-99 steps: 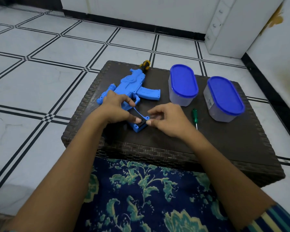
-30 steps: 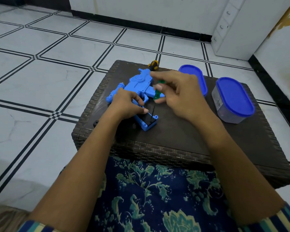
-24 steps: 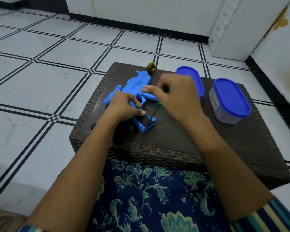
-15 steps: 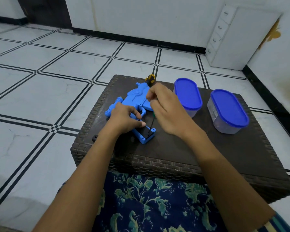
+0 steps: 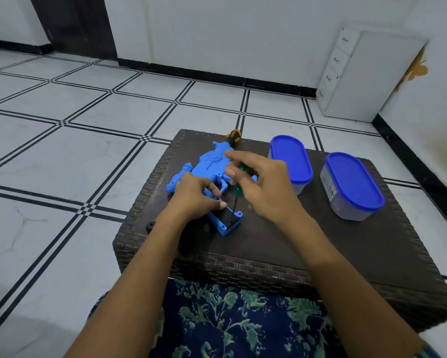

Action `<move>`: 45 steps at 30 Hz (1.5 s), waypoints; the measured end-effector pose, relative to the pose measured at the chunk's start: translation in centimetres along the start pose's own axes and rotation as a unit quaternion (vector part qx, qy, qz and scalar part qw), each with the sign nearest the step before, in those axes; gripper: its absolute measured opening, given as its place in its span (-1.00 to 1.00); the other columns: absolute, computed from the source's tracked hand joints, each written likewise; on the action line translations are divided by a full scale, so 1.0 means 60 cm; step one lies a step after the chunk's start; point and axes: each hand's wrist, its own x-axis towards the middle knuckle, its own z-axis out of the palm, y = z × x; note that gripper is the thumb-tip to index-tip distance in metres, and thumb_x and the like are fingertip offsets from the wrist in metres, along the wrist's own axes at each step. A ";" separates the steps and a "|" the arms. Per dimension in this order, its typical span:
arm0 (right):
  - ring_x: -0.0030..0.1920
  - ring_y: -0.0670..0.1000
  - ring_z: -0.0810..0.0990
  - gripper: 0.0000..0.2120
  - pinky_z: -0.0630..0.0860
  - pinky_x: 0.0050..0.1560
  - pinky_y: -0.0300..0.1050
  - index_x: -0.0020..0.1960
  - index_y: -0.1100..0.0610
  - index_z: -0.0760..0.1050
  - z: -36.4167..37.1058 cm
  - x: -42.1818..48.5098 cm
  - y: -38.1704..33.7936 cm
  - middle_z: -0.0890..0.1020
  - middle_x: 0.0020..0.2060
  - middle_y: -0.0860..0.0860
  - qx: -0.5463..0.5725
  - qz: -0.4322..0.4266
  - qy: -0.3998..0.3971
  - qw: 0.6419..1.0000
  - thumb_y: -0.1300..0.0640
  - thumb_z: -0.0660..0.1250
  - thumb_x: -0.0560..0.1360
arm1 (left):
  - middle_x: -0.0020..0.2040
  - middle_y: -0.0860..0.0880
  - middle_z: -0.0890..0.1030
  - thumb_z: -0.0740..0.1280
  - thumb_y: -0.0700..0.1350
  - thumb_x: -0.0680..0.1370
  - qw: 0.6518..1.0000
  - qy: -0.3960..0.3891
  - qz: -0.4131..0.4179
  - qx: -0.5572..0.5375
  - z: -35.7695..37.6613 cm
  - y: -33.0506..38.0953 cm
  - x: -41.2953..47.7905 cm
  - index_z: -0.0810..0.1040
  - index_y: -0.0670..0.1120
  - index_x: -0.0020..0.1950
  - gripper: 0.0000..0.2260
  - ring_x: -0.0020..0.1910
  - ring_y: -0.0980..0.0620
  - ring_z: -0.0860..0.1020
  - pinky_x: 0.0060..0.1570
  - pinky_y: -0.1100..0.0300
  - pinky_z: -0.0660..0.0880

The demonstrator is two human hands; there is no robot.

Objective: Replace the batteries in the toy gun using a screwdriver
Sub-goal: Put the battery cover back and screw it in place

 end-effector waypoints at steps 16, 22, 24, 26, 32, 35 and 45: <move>0.04 -0.03 0.68 -0.69 0.68 -0.11 0.01 0.23 0.03 0.54 -0.002 -0.005 0.006 0.65 0.01 0.02 0.093 0.067 -0.044 0.992 0.13 0.44 0.51 | 0.04 -0.12 0.42 0.61 -0.04 0.28 1.000 -0.002 -0.006 -0.004 -0.002 0.005 -0.002 0.58 0.06 -0.29 -0.79 0.03 -0.07 0.44 -0.20 0.24 0.33; -0.41 0.05 0.67 -0.71 0.65 -0.40 -0.07 -0.02 0.22 0.55 -0.020 -0.014 -0.008 0.58 -0.37 0.13 0.117 0.077 0.036 0.989 0.19 0.58 0.36 | 0.06 -0.13 0.43 0.61 -0.05 0.29 1.000 -0.002 -0.007 0.005 -0.005 0.009 -0.006 0.58 0.06 -0.28 -0.79 -0.04 -0.01 0.43 -0.22 0.26 0.32; -0.34 0.09 0.68 -0.71 0.64 -0.36 -0.13 -0.09 0.25 0.51 -0.034 -0.016 -0.008 0.59 -0.35 0.14 0.159 0.087 0.102 0.978 0.20 0.59 0.34 | 0.09 -0.13 0.41 0.60 -0.06 0.30 1.000 -0.003 -0.015 0.008 -0.005 0.014 -0.008 0.59 0.05 -0.27 -0.80 0.04 -0.04 0.45 -0.17 0.22 0.34; -0.25 0.09 0.70 -0.72 0.64 -0.30 -0.17 -0.12 0.26 0.47 -0.048 -0.020 0.001 0.61 -0.30 0.17 0.196 0.112 0.153 0.962 0.25 0.57 0.37 | 0.10 -0.11 0.40 0.60 -0.06 0.31 1.000 -0.001 -0.021 0.010 -0.005 0.017 -0.011 0.60 0.03 -0.25 -0.81 0.08 -0.04 0.45 -0.13 0.19 0.35; -0.23 -0.04 0.57 -0.82 0.50 -0.23 -0.20 -0.28 0.15 0.49 -0.050 -0.046 0.061 0.59 -0.25 0.02 -0.074 0.175 0.022 0.981 0.36 0.45 0.33 | -0.04 -0.01 0.51 0.52 -0.04 0.40 0.996 0.040 0.021 0.081 0.010 0.031 -0.020 0.59 0.02 -0.18 -0.88 -0.03 0.04 0.50 -0.12 0.18 0.38; -0.21 -0.04 0.50 -0.87 0.43 -0.23 -0.30 -0.22 0.17 0.51 -0.022 -0.066 0.075 0.51 -0.15 0.03 -0.105 0.207 -0.105 0.967 0.35 0.41 0.32 | -0.09 0.04 0.46 0.48 -0.04 0.44 0.993 0.038 0.051 0.099 0.026 0.041 -0.022 0.59 0.01 -0.13 -0.90 -0.11 0.09 0.45 -0.13 0.20 0.34; -0.04 -0.06 0.59 -0.79 0.58 0.02 -0.08 0.05 0.08 0.59 -0.032 -0.077 0.085 0.61 -0.05 -0.03 -0.081 0.248 -0.100 0.960 0.08 0.47 0.43 | -0.14 0.07 0.51 0.40 0.00 0.49 0.978 -0.024 0.080 0.192 0.081 0.069 0.004 0.52 0.13 -0.21 -0.89 -0.02 0.01 0.53 0.03 -0.01 0.50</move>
